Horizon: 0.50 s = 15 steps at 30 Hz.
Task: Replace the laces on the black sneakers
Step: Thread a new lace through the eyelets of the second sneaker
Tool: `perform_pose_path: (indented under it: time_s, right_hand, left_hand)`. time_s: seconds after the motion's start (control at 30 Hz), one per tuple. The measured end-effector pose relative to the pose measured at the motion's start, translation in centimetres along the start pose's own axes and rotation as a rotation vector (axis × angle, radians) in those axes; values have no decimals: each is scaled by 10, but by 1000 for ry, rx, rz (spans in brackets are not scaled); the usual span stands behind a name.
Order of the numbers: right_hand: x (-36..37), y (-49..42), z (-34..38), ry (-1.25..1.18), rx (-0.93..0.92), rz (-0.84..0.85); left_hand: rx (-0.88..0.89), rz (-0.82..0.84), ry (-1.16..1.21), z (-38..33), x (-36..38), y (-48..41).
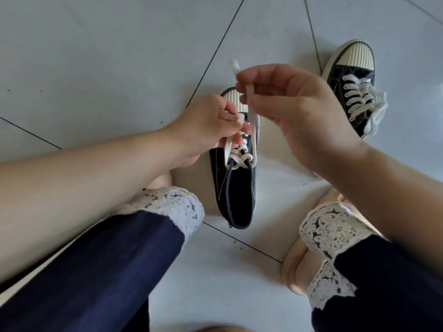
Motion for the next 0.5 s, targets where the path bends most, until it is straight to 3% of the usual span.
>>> perform_pose_path:
  time_s: [0.17,0.27,0.4,0.5]
  right_hand:
    - [23,-9,6,513,-60,121]
    - [21,-11,0,578,-18,113]
    - [1,-8,-10,975,-4,7]
    - [-12,0,-7,929,-21,-86]
  left_hand:
    - [-26,239,175,-3,17,7]
    - [-76,145,249,4,2,1]
    - [-124,85,135,14,-8,-4]
    - [-118,63,16,16,-11,-5]
Point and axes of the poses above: each hand's wrist, its own y-axis away from the middle knuckle, its own x-axis out of the palm, z = x × y, the point moved 9 cm from there along -y, towards the middle knuckle, and after that the axes turned 7 degrees about y, right-handed, at the moved point
